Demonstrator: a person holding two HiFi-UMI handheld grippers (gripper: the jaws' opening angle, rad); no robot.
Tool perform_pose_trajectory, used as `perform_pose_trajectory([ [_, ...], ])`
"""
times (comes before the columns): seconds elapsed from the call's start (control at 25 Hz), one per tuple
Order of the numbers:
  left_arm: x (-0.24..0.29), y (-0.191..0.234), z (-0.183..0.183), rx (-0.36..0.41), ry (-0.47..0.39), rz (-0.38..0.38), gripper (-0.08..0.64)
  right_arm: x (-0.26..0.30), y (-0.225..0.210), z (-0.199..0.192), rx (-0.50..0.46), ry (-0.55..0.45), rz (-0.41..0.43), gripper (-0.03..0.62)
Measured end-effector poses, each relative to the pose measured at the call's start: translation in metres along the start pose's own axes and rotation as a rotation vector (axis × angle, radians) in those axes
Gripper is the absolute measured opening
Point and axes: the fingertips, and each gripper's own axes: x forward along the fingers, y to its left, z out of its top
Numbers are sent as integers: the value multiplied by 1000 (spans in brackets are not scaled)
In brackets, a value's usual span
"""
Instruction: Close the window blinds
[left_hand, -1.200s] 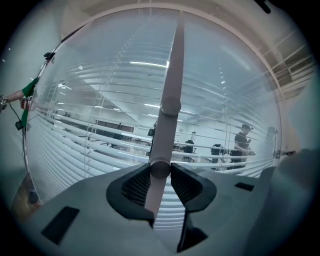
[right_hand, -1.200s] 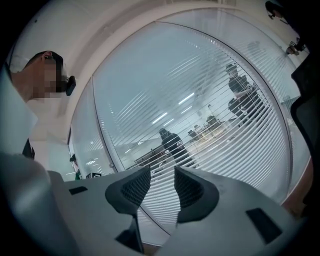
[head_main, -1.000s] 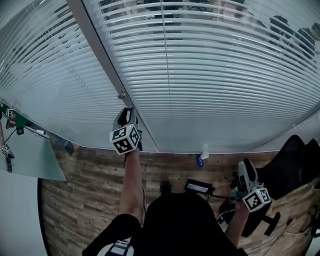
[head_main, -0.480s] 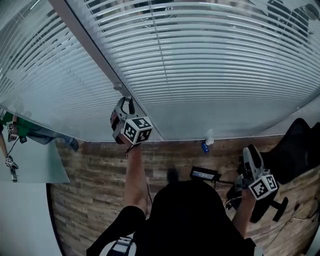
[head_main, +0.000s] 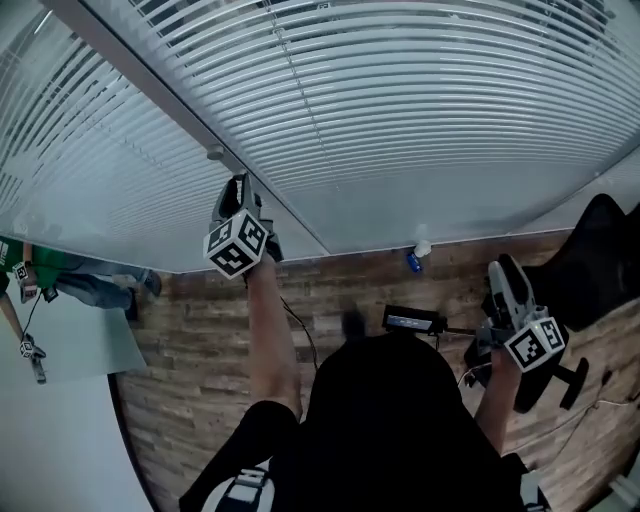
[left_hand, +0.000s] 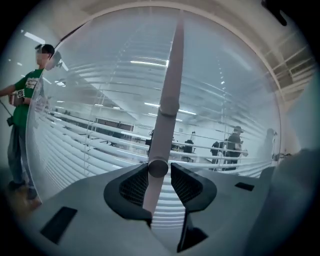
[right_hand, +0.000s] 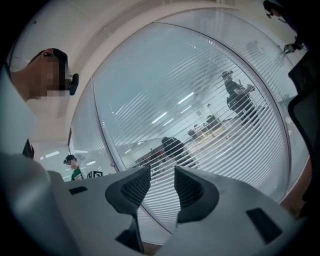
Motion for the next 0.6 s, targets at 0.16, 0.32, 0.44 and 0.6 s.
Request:
perform_pose_trajectory([
  [0.16,3,7,0,1,-2,15,137,2,2,-2,0,-8,3,151],
  [0.32,8,6,-3,209,44,61,132,1,1,-5,5,-9,-6,151],
  [0.44,10,5,-3,511,100,147,130,0,1,-5,10,-5,-9,152],
  [0.6,11,0,-1,780,138,216,132,0,3,-3,12,3,-4,152],
])
